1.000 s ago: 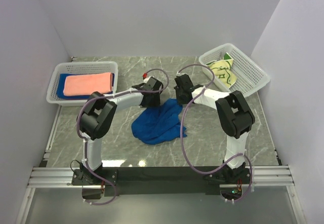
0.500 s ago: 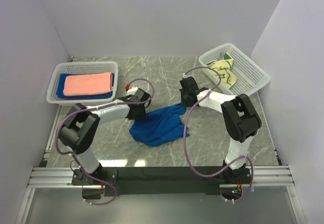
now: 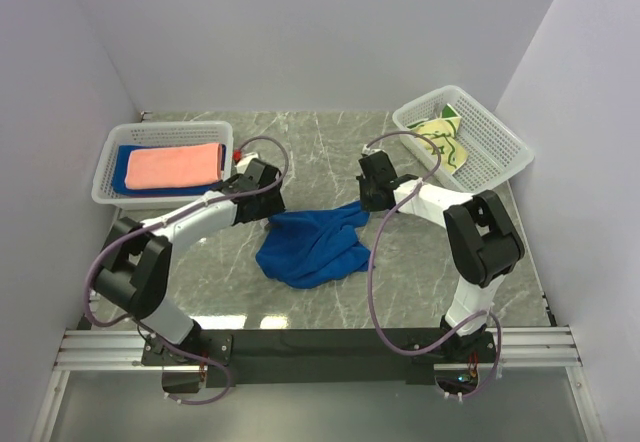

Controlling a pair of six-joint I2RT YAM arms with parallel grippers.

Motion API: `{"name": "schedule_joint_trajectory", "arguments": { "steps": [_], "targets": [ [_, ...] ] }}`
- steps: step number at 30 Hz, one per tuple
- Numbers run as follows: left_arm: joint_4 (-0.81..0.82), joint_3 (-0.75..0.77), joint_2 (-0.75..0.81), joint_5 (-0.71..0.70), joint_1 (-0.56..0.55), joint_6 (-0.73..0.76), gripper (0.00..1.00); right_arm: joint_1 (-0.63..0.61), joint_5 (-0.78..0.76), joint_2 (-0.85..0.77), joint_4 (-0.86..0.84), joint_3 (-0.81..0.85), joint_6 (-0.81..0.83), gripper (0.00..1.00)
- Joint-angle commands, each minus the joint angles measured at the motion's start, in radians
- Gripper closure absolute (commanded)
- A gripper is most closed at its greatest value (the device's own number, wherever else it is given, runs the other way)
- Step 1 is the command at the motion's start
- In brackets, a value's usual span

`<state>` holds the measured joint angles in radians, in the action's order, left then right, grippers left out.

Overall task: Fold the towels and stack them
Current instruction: Flatten out the crumpled towel

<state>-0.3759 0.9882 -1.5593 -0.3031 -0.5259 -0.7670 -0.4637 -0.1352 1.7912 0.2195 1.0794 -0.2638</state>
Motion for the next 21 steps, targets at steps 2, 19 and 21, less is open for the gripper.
{"name": "schedule_joint_trajectory", "arguments": {
  "steps": [2, 19, 21],
  "targets": [
    [0.019, 0.059, -0.059, 0.053, -0.005, 0.009, 0.33, 0.007, 0.005, -0.062, -0.032, 0.001, 0.034, 1.0],
    [0.052, 0.099, -0.209, 0.067, 0.05, -0.126, 0.54, -0.003, 0.029, -0.059, -0.034, -0.01, 0.04, 1.0],
    [0.052, 0.096, -0.223, 0.076, 0.052, -0.13, 0.59, -0.004, 0.028, -0.061, -0.032, -0.012, 0.038, 1.0]
  ]
}}
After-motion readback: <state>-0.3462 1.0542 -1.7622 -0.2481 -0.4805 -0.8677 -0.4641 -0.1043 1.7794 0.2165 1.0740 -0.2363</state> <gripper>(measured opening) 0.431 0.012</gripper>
